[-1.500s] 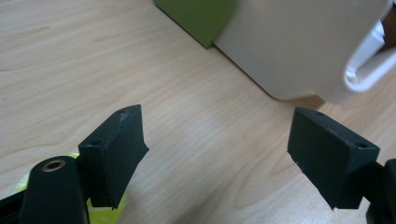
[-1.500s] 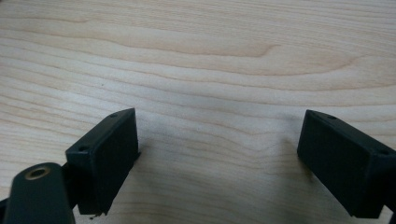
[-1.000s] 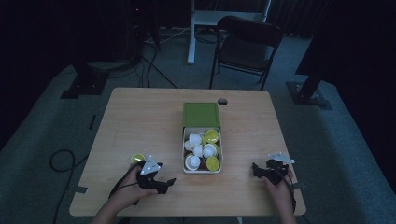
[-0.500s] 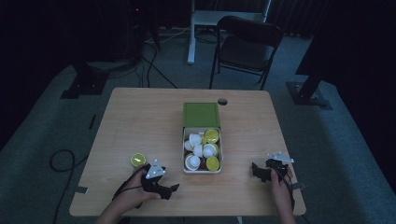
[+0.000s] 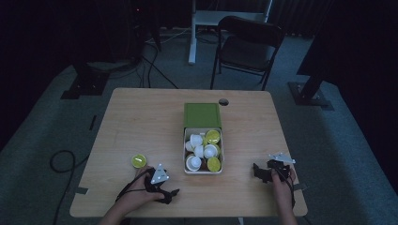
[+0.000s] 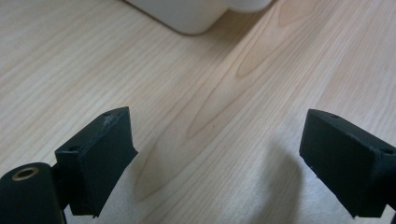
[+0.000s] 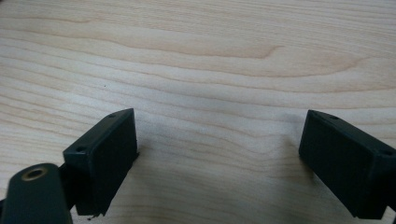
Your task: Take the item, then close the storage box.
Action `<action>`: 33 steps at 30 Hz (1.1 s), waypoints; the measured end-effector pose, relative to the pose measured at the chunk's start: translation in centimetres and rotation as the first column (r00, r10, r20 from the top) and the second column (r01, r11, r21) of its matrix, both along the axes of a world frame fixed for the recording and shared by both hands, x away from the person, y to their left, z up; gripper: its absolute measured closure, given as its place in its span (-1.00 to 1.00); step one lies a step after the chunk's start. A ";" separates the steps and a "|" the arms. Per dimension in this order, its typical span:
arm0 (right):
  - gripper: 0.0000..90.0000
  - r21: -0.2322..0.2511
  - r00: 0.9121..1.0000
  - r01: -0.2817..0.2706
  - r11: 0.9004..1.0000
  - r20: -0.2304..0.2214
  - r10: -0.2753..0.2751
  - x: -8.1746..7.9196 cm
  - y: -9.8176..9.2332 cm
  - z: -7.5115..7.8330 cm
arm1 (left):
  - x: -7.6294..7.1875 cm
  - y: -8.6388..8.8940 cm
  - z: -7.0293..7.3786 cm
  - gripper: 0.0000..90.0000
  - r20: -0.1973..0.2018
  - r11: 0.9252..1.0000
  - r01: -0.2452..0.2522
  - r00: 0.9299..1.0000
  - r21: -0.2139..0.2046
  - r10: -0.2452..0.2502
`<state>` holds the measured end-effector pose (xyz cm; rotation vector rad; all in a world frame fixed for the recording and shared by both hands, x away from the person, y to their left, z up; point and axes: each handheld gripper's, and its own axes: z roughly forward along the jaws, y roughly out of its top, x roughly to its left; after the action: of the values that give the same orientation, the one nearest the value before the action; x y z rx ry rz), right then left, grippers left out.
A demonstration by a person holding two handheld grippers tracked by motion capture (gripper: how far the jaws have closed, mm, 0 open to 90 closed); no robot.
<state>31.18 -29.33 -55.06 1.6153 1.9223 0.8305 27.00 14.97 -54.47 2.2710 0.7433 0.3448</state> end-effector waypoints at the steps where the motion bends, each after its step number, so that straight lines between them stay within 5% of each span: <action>1: -0.75 0.000 1.000 0.000 1.000 0.000 0.000 0.0 0.0 0.0 | 0.0 0.0 -0.2 -0.78 -0.009 1.000 0.003 1.000 0.001 -0.003; 9: -0.75 -0.002 0.999 -0.034 0.999 -0.001 0.034 0.0 0.1 0.0 | 0.3 0.0 -0.1 -0.70 -0.015 1.000 0.001 1.000 -0.016 -0.001; 18: -0.75 -0.005 0.998 -0.061 0.998 -0.007 0.061 -0.2 0.7 0.1 | 0.7 0.2 0.8 -0.78 -0.021 0.990 -0.005 1.000 -0.143 0.002; 25: -0.75 -0.009 0.988 -0.151 0.988 -0.027 0.151 -0.5 2.4 0.4 | 1.1 0.4 2.1 -0.78 0.000 0.980 -0.006 1.000 -0.199 0.006; 33: -0.75 0.016 0.975 -0.222 0.975 0.011 0.222 -1.4 4.1 2.0 | 1.6 0.2 3.1 -0.78 0.026 0.972 -0.005 1.000 -0.236 0.011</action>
<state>29.77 -25.25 -53.11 1.4198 2.1221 0.9422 28.65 15.20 -51.35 2.0359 0.7388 0.2749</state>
